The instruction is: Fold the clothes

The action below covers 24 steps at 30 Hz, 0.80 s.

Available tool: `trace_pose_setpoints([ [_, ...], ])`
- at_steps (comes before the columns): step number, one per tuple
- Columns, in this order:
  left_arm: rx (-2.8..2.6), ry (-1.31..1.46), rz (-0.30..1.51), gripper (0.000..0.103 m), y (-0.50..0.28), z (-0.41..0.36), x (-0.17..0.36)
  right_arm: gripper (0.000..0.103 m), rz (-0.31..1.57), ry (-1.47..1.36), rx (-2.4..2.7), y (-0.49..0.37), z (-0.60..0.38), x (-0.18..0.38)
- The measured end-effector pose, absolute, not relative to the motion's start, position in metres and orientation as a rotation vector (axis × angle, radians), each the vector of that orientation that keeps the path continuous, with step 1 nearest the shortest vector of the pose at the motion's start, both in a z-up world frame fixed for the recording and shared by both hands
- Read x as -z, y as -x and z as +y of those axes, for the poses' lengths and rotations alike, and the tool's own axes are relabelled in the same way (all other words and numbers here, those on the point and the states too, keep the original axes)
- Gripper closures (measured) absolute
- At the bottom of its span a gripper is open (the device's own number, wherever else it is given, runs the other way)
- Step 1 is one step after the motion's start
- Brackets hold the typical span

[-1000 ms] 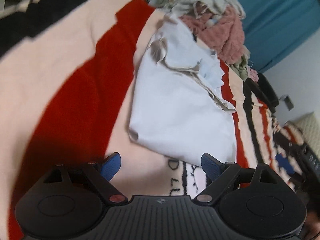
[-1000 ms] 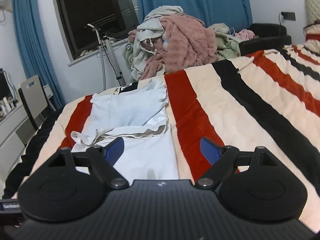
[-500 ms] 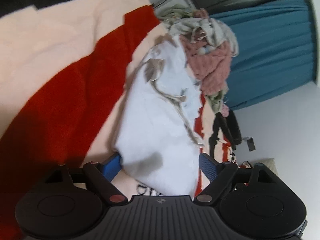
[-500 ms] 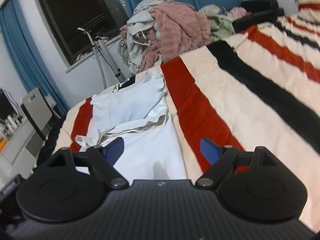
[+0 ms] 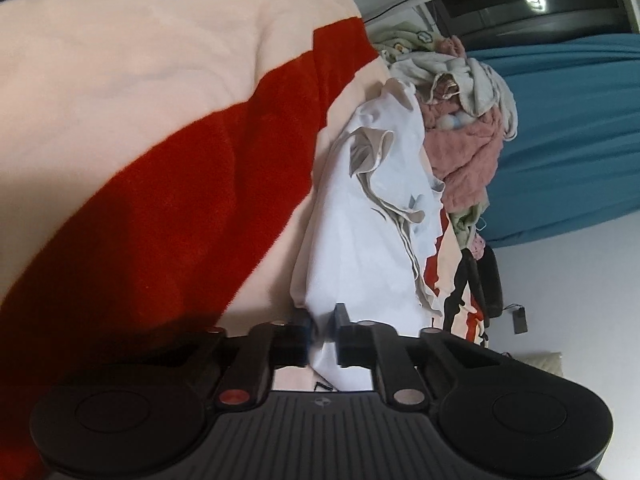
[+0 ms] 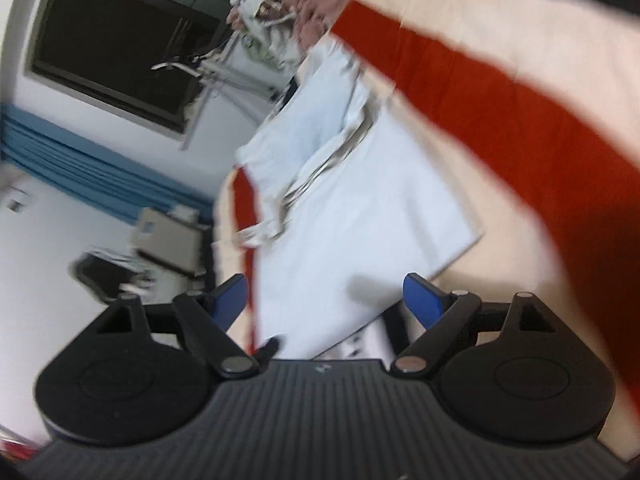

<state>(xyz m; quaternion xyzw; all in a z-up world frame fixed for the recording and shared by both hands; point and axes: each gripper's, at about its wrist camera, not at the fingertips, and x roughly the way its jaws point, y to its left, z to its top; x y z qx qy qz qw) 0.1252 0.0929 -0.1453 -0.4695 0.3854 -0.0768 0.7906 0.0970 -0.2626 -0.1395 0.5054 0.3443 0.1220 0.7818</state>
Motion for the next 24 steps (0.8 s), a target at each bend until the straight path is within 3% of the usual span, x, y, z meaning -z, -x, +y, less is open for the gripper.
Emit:
trace_pose_setpoints([
  [9, 0.198, 1.048, 0.743, 0.096, -0.114, 0.097, 0.131, 0.018, 0.844, -1.348, -0.241, -0.099, -0.255, 0.185],
  [12, 0.203, 1.053, 0.734, 0.096, -0.114, 0.098, 0.129, 0.032, 0.772, -1.372, -0.127, -0.092, -0.269, 0.186],
  [19, 0.222, 1.060, 0.716, 0.096, -0.111, 0.099, 0.127, 0.044, 0.634, -1.372, 0.036, -0.084, -0.288, 0.184],
  [22, 0.222, 1.054, 0.711, 0.096, -0.108, 0.100, 0.126, 0.056, 0.645, -1.335, 0.054, -0.092, -0.287, 0.187],
  [24, 0.219, 1.054, 0.713, 0.096, -0.109, 0.100, 0.127, 0.081, 0.657, -1.313, 0.063, -0.097, -0.289, 0.188],
])
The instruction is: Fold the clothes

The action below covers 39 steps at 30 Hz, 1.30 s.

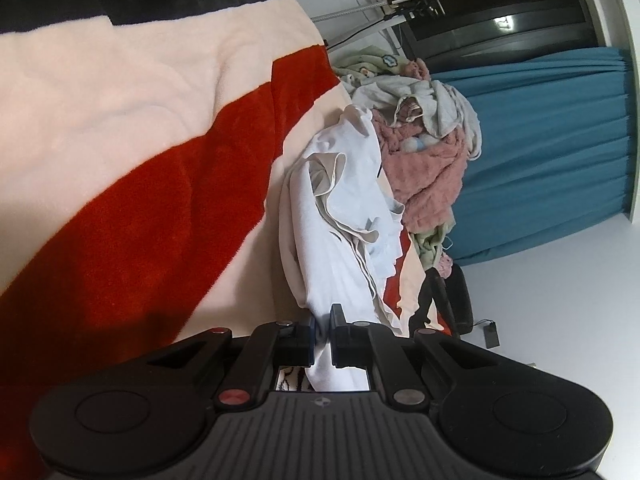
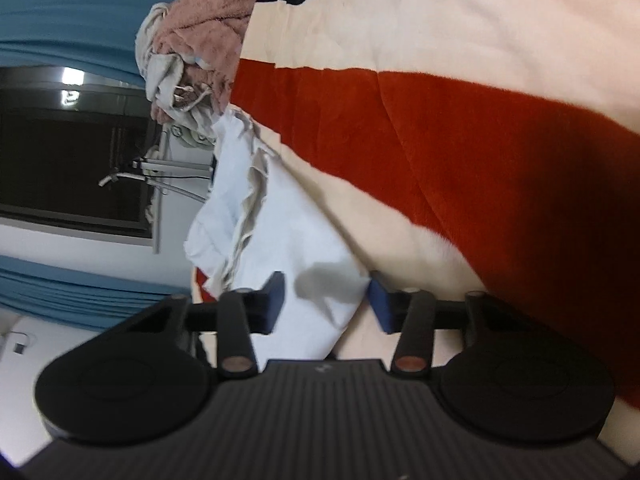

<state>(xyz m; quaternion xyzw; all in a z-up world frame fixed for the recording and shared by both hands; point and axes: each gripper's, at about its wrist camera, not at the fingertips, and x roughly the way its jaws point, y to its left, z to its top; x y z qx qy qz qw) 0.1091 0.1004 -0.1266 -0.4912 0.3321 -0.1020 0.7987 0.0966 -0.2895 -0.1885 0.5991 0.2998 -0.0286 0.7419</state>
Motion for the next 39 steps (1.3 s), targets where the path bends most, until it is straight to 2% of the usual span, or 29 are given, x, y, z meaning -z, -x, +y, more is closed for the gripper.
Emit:
trace_pose_setpoints([
  [2, 0.223, 1.054, 0.711, 0.096, -0.108, 0.100, 0.126, 0.093, 0.657, -1.278, 0.074, -0.098, -0.290, 0.187],
  [3, 0.228, 1.053, 0.707, 0.096, -0.108, 0.101, 0.125, 0.095, 0.642, -1.261, 0.067, -0.095, -0.292, 0.184],
  [10, 0.302, 1.022, 0.581, 0.097, -0.078, 0.104, 0.095, 0.096, 0.481, -1.148, -0.038, -0.065, -0.293, 0.143],
  [16, 0.376, 1.014, 0.514, 0.097, -0.008, 0.104, 0.067, 0.097, 0.358, -1.085, -0.109, -0.006, -0.296, 0.103],
  [22, 0.370, 1.063, 0.519, 0.097, 0.072, 0.116, 0.056, 0.097, 0.294, -1.003, -0.146, 0.082, -0.290, 0.084],
  [26, 0.371, 1.013, 0.513, 0.097, 0.099, 0.114, 0.044, 0.096, 0.285, -0.919, -0.133, 0.114, -0.286, 0.076],
  [31, 0.277, 0.867, 0.549, 0.097, 0.067, 0.101, 0.015, 0.096, 0.288, -0.898, -0.119, 0.082, -0.286, 0.063],
  [35, 0.210, 0.741, 0.588, 0.097, -0.011, 0.082, -0.016, 0.096, 0.344, -0.905, -0.102, 0.000, -0.287, 0.046],
  [39, 0.157, 0.699, 0.618, 0.096, -0.107, 0.065, -0.024, 0.096, 0.420, -0.897, -0.008, -0.093, -0.286, 0.041],
])
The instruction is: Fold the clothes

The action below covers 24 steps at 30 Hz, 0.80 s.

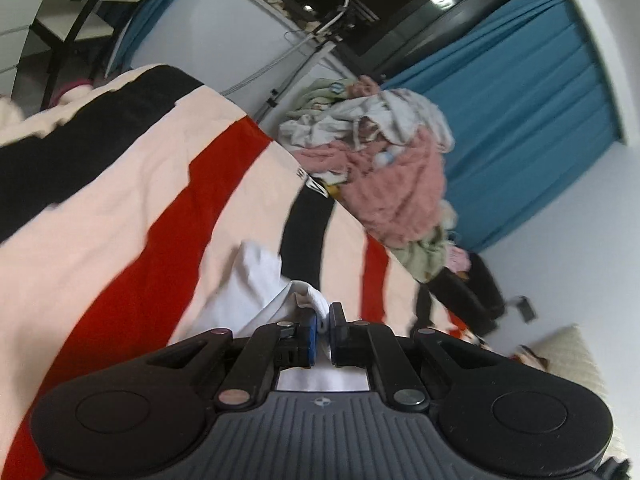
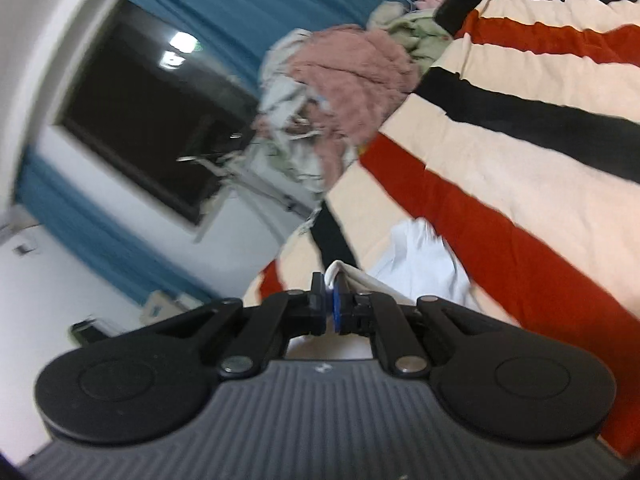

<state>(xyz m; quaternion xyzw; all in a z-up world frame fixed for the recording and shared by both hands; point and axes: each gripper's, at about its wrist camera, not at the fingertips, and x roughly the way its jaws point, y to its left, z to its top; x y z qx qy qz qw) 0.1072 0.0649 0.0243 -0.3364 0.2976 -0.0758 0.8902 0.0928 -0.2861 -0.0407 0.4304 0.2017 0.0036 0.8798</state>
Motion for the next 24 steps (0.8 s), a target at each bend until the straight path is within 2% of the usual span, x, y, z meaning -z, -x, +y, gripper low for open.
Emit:
trace_pose_setpoints([
  [2, 0.126, 0.614, 0.617, 0.096, -0.146, 0.050, -0.021, 0.096, 0.451, -0.824, 0.031, -0.136, -0.281, 0.044],
  [8, 0.094, 0.542, 0.659, 0.096, -0.210, 0.039, 0.031, 0.096, 0.535, -0.803, 0.022, -0.208, -0.294, 0.101],
  [13, 0.126, 0.507, 0.688, 0.096, -0.244, 0.039, 0.065, 0.096, 0.583, -0.806, 0.009, -0.233, -0.302, 0.140],
  [19, 0.145, 0.415, 0.664, 0.096, -0.260, 0.028, 0.071, 0.096, 0.578, -0.785, 0.006, -0.246, -0.301, 0.146],
  [22, 0.141, 0.374, 0.693, 0.094, -0.264, 0.025, 0.078, 0.094, 0.566, -0.858, -0.030, -0.246, -0.308, 0.152],
  [24, 0.152, 0.364, 0.699, 0.094, -0.264, 0.025, 0.080, 0.089, 0.568, -0.895, -0.058, -0.246, -0.313, 0.154],
])
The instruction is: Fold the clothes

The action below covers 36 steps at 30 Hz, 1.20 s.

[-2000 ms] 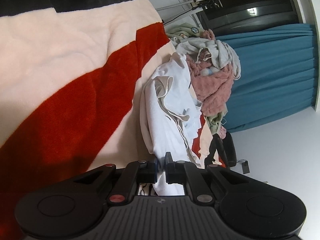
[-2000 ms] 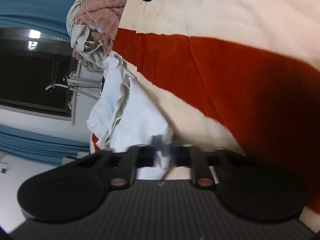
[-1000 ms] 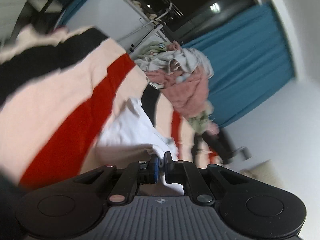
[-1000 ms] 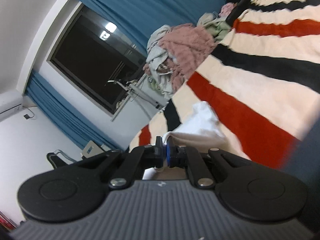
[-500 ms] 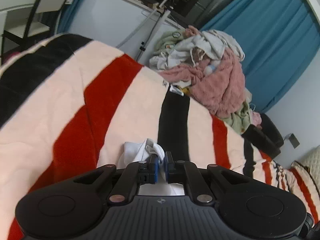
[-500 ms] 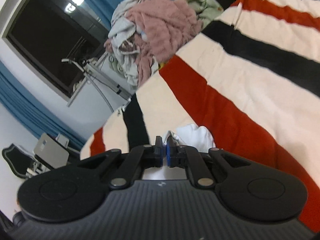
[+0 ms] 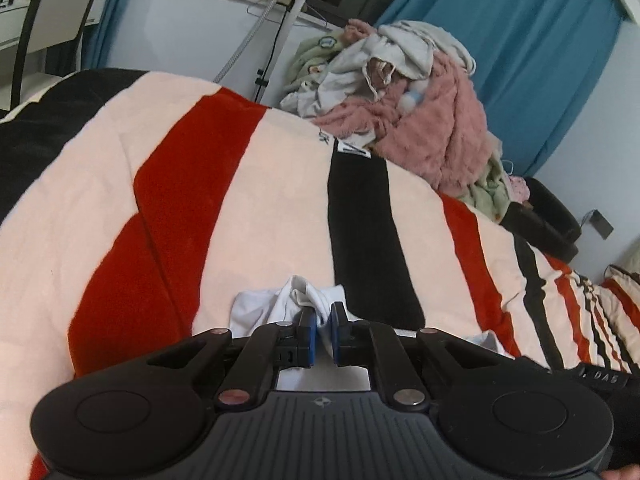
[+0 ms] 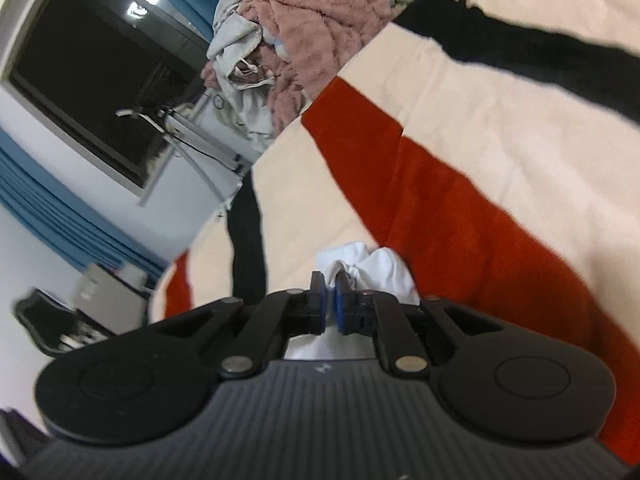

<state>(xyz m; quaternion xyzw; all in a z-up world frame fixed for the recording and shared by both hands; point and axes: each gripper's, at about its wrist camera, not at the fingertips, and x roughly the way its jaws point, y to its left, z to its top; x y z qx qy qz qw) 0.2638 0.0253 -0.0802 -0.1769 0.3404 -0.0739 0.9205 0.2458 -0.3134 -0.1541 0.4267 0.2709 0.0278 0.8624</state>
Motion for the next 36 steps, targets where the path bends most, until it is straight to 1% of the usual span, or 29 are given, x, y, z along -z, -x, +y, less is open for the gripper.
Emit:
trace_pose_setpoints([
  [1, 0.161, 0.354, 0.701, 0.088, -0.263, 0.025, 0.080, 0.085, 0.569, -0.891, -0.066, -0.245, -0.314, 0.153],
  [2, 0.177, 0.340, 0.699, 0.076, -0.262, 0.023, 0.079, 0.065, 0.566, -0.879, -0.078, -0.243, -0.312, 0.151],
  [3, 0.194, 0.326, 0.696, 0.065, -0.260, 0.022, 0.077, 0.038, 0.563, -0.867, -0.090, -0.241, -0.309, 0.148],
  [4, 0.209, 0.312, 0.689, 0.041, -0.256, 0.020, 0.074, 0.026, 0.552, -0.848, -0.109, -0.238, -0.305, 0.143],
  [5, 0.220, 0.295, 0.678, 0.021, -0.252, 0.018, 0.071, 0.017, 0.541, -0.819, -0.115, -0.233, -0.300, 0.137],
  [6, 0.219, 0.273, 0.657, 0.016, -0.246, 0.015, 0.067, 0.018, 0.531, -0.787, -0.120, -0.229, -0.294, 0.131],
  [7, 0.217, 0.248, 0.634, 0.012, -0.240, 0.012, 0.063, 0.018, 0.523, -0.743, -0.125, -0.223, -0.289, 0.125],
  [11, 0.221, 0.175, 0.604, 0.009, -0.225, 0.004, 0.059, 0.019, 0.494, -0.578, -0.142, -0.202, -0.270, 0.112],
  [12, 0.214, 0.167, 0.612, 0.009, -0.225, 0.003, 0.061, 0.034, 0.487, -0.538, -0.146, -0.197, -0.265, 0.110],
  [14, 0.194, 0.146, 0.634, 0.009, -0.229, 0.003, 0.069, 0.052, 0.524, -0.451, -0.140, -0.201, -0.258, 0.111],
  [15, 0.183, 0.134, 0.645, 0.009, -0.231, 0.003, 0.074, 0.059, 0.540, -0.417, -0.133, -0.205, -0.255, 0.114],
  [16, 0.173, 0.125, 0.659, 0.009, -0.235, 0.003, 0.079, 0.062, 0.553, -0.388, -0.122, -0.212, -0.252, 0.119],
  [20, 0.150, 0.134, 0.745, 0.009, -0.251, 0.005, 0.103, 0.065, 0.604, -0.271, -0.088, -0.244, -0.240, 0.145],
  [22, 0.153, 0.129, 0.747, 0.009, -0.253, 0.004, 0.108, 0.065, 0.613, -0.254, -0.095, -0.250, -0.238, 0.155],
  [28, 0.154, 0.069, 0.717, 0.009, -0.239, 0.002, 0.100, 0.063, 0.581, -0.264, -0.106, -0.228, -0.238, 0.136],
  [32, 0.177, 0.026, 0.686, 0.009, -0.210, -0.001, 0.086, 0.063, 0.546, -0.285, -0.119, -0.198, -0.240, 0.117],
  [36, 0.201, 0.001, 0.675, 0.009, -0.177, -0.002, 0.077, 0.063, 0.541, -0.230, -0.107, -0.168, -0.233, 0.107],
])
